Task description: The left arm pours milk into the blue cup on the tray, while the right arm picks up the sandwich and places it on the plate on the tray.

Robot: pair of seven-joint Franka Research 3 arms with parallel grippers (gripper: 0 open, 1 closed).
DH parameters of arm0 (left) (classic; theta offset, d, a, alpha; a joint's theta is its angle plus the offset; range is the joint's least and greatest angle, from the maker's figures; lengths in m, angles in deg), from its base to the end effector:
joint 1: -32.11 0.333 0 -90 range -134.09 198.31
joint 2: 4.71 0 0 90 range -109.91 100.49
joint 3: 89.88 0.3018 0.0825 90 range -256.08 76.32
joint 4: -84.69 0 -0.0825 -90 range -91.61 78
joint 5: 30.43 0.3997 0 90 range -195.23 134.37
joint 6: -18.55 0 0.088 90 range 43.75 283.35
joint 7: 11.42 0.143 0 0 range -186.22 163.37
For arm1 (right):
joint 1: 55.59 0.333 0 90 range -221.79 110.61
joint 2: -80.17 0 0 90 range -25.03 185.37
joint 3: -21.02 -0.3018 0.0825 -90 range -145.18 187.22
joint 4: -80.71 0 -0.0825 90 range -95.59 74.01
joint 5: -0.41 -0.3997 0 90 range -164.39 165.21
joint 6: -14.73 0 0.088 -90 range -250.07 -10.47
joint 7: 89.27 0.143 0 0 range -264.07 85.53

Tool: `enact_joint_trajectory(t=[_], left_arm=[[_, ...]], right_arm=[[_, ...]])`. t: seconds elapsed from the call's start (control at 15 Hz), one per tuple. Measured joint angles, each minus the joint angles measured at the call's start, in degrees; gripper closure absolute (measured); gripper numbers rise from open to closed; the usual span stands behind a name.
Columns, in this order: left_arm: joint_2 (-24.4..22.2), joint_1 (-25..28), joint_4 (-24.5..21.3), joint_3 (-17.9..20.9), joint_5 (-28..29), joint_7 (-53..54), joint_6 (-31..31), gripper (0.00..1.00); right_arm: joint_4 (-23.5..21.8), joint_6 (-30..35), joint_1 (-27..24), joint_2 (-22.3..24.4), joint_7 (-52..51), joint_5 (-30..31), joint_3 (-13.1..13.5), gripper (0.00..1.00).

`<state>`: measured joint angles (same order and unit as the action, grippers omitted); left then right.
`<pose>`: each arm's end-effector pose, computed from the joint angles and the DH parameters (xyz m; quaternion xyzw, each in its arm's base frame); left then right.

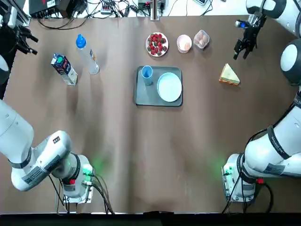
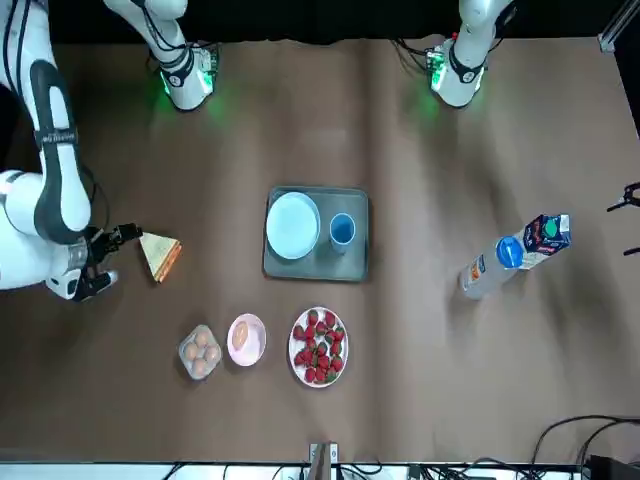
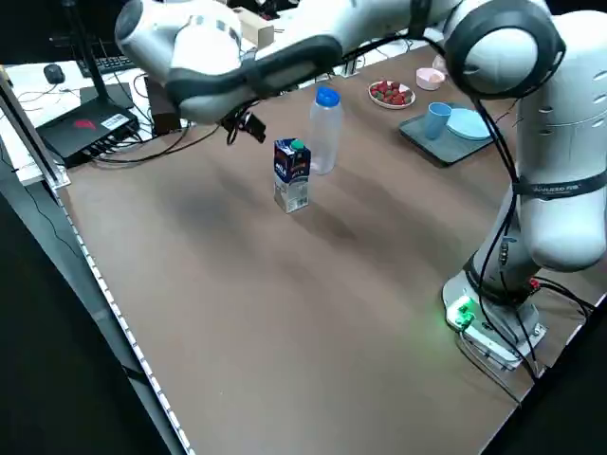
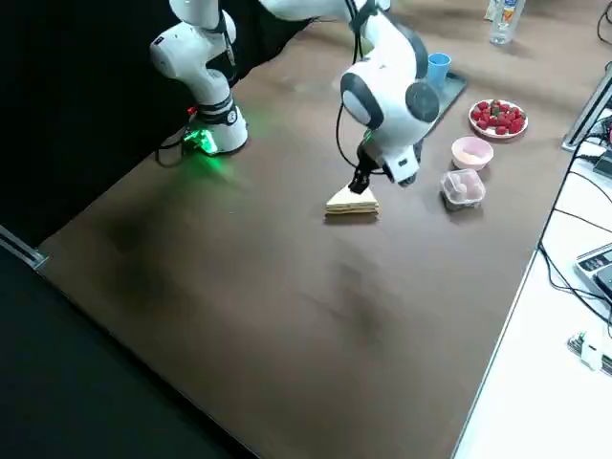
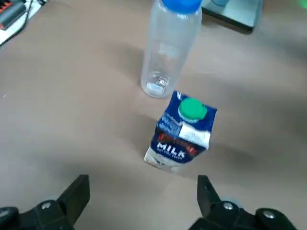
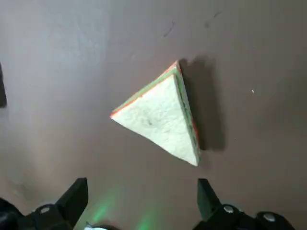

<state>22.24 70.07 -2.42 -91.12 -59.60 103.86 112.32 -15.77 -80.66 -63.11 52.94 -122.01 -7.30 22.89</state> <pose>0.5593 0.3358 0.3289 0.7749 -0.5552 0.2007 0.2257 0.5950 -0.0793 0.2437 -0.9525 -0.1738 0.2076 0.1396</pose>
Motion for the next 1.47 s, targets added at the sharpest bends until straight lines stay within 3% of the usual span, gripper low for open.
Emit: enact_joint_trajectory(t=[0.27, 0.53, 1.0, 1.2, 1.27, 1.4, 1.47], left_arm=[[4.0, 1.0, 0.7, 0.0, -1.5, 7.5, 0.0, 0.01], [7.8, 1.2, 0.8, 0.0, -1.5, 13.3, 0.0, 0.01], [13.1, 1.0, 0.8, 0.0, -1.6, 14.1, 0.0, 0.0], [14.2, 0.7, 0.8, -0.2, -1.6, 14.1, 0.0, 0.0], [15.1, 0.5, 0.8, -0.2, -1.6, 14.4, -0.1, 0.0], [15.8, 0.4, 0.8, -0.2, -1.6, 15.6, -0.1, 0.0], [15.9, 0.5, 0.8, -0.2, -1.7, 15.6, 0.0, 0.0]], right_arm=[[0.0, -2.7, -3.4, -4.0, -7.3, -4.3, 0.1, 0.0], [0.0, -4.0, -3.7, -8.2, -9.4, -4.7, -0.2, 0.07], [0.1, -4.5, -3.5, -13.3, -13.4, -4.8, -0.6, 0.22], [0.3, -4.0, -3.0, -13.9, -13.8, -4.9, -0.8, 0.48], [0.7, -3.3, -2.9, -13.9, -14.4, -4.9, -0.8, 0.63], [1.3, -2.3, -2.9, -13.9, -14.6, -4.9, -0.8, 0.74], [1.8, -1.7, -2.9, -13.9, -14.8, -4.9, -0.8, 0.74]])
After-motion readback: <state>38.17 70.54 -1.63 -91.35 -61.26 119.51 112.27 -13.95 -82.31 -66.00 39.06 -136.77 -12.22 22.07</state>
